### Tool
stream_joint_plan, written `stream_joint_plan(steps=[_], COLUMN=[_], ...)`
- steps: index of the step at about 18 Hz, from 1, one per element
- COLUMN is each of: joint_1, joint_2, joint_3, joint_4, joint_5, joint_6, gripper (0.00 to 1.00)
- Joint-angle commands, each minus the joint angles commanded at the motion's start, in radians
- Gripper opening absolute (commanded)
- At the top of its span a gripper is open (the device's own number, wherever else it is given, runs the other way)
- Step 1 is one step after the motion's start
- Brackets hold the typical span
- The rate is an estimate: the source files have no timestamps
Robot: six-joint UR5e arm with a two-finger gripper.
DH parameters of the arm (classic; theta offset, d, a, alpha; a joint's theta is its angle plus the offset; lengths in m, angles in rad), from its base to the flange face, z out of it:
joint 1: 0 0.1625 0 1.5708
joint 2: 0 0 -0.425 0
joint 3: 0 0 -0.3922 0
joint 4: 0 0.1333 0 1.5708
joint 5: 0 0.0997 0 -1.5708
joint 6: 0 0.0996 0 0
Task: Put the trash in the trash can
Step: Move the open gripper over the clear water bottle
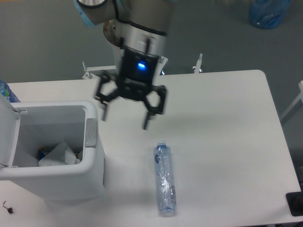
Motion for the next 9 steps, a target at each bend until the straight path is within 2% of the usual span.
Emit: stream_joint_plan(steps=[4, 9], joint_1=[0.012, 0.014], joint_2=[-0.095, -0.189], joint_3=[0.075, 0.114], joint_4=[0.0, 0.005], joint_5=[0.086, 0.121], joint_6=[0.021, 0.078], gripper=[1.0, 1.0])
